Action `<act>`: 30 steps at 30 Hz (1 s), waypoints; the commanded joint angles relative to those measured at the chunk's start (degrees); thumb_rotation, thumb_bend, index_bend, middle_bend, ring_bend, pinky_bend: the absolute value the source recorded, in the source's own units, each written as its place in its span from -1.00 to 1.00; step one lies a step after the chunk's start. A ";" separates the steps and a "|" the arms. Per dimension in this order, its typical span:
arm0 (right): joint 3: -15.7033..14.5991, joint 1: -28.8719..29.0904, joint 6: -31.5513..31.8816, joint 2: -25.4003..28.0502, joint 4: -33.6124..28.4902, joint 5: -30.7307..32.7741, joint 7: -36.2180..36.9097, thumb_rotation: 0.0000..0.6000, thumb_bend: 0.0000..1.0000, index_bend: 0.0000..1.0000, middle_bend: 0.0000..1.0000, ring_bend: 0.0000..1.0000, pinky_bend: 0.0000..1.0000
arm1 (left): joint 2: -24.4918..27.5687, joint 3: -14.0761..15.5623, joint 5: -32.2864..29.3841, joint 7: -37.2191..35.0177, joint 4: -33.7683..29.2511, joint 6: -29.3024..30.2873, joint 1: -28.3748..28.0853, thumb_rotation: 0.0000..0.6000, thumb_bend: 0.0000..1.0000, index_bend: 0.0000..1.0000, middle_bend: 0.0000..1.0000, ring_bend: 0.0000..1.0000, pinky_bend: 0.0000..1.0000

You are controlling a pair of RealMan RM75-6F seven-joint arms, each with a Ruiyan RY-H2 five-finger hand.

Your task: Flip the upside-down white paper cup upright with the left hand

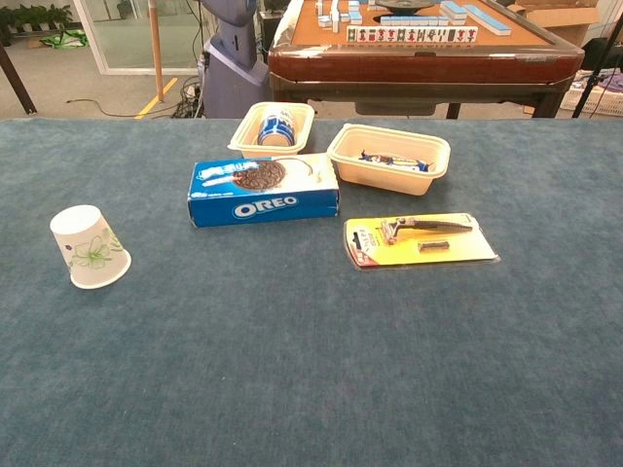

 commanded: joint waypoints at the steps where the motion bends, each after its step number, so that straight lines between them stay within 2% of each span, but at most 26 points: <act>1: 0.00 0.01 0.04 0.05 -0.12 -0.09 -0.06 1.00 -0.70 -0.52 -0.37 -0.70 -0.56 | 0.02 0.00 0.02 0.02 0.01 0.04 0.03 1.00 -0.58 -0.65 -1.00 -1.00 -1.00; 15: 0.45 -0.04 1.01 0.64 -0.51 -0.45 -0.58 1.00 -0.70 -0.52 -0.37 -0.70 -0.56 | 1.26 -0.65 -0.20 -0.96 -0.14 -2.19 -1.36 1.00 -0.58 -0.65 -1.00 -1.00 -1.00; 23: 1.37 0.37 1.64 2.04 -2.13 -0.75 -2.65 1.00 -0.70 -0.52 -0.37 -0.70 -0.56 | 4.33 -2.17 -1.24 -6.52 1.90 -11.77 -6.99 1.00 -0.58 -0.65 -1.00 -1.00 -1.00; 30: 1.69 0.87 1.21 3.21 -3.77 -0.97 -4.50 1.00 -0.70 -0.52 -0.37 -0.70 -0.56 | 5.32 -2.99 -3.73 -9.24 4.12 -22.46 -13.16 1.00 -0.58 -0.62 -1.00 -1.00 -1.00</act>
